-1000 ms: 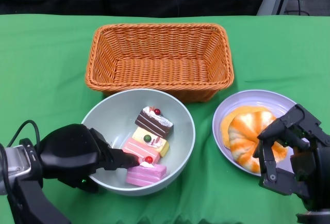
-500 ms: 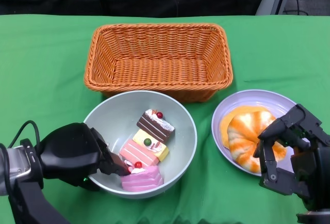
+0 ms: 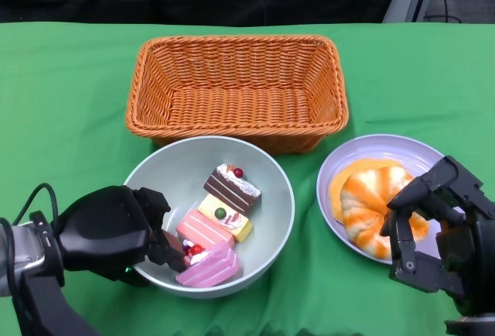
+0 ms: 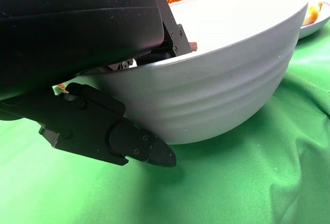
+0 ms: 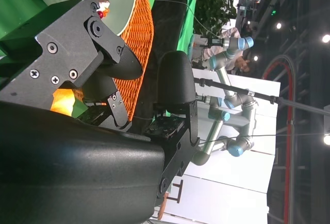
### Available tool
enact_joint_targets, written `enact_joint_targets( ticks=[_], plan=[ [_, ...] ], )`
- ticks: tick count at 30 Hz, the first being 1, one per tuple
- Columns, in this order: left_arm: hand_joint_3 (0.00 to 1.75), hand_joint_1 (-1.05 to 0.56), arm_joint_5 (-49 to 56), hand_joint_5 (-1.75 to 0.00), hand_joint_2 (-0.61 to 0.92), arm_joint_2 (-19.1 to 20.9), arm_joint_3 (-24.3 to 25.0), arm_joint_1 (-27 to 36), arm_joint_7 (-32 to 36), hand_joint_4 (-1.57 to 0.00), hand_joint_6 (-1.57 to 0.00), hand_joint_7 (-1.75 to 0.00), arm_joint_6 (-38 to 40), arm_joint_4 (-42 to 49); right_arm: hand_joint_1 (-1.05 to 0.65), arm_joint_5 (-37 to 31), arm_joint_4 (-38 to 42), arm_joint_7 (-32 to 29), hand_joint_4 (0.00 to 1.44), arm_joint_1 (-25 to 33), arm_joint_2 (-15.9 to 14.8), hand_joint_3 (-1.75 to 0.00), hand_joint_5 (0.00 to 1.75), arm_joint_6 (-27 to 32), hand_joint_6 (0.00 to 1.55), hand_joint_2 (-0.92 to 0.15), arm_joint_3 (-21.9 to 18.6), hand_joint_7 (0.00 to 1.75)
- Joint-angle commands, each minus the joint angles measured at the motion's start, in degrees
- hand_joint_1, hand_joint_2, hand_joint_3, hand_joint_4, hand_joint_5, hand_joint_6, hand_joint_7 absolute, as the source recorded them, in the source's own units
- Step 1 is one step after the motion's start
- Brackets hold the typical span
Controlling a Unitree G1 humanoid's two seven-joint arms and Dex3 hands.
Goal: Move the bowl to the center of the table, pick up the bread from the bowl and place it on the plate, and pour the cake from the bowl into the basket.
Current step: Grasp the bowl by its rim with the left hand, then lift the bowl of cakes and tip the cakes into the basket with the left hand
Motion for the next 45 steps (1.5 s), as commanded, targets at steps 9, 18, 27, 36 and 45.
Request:
enact_joint_targets(
  ticks=[9, 18, 27, 36, 45],
  plan=[
    [0.01, -0.26, 0.86, -1.66, 0.91, 0.66, -0.85, 0.39, -0.50, -0.59, -0.70, -1.19, -0.28, 0.54, 0.04, -0.01, -0.15, -0.43, 0.67, 0.10, -0.20, -1.32, 1.75, -0.11, 0.59, -0.45, -0.45, 1.54],
    [0.01, -0.25, 1.01, -1.71, 0.92, 0.43, -1.04, 0.60, -0.26, -0.57, -0.63, -1.33, -0.09, 0.75, 0.05, -0.41, -0.85, -0.90, 0.68, 0.48, 0.03, -1.33, 1.75, 0.60, 0.60, -0.45, -0.44, 1.53],
    [0.02, -0.25, 0.65, -1.69, 0.92, -0.29, -1.06, 1.23, 0.82, -0.58, -0.64, -1.30, 0.00, 1.33, 0.04, -0.28, -2.05, -0.95, 0.67, 1.17, 0.01, -1.33, 1.75, 1.29, 0.60, -0.45, -0.23, 1.51],
    [0.10, -0.16, 1.33, -1.75, 0.92, -1.56, -1.19, 1.85, 12.44, -0.61, -0.44, -1.72, -1.78, 2.62, 0.06, -0.70, -2.31, -1.44, 0.68, 1.18, -0.05, -1.35, 1.75, 1.35, 0.61, -0.45, -0.23, 1.50],
    [0.10, -0.12, 2.64, -1.75, 0.92, -1.50, -2.05, 1.47, 19.00, -0.65, -0.45, -1.75, -3.51, 3.35, 0.05, -0.68, -1.73, -1.61, 0.69, 0.86, 0.04, -1.33, 1.74, 1.02, 0.62, -0.45, -0.30, 1.50]
  ],
)
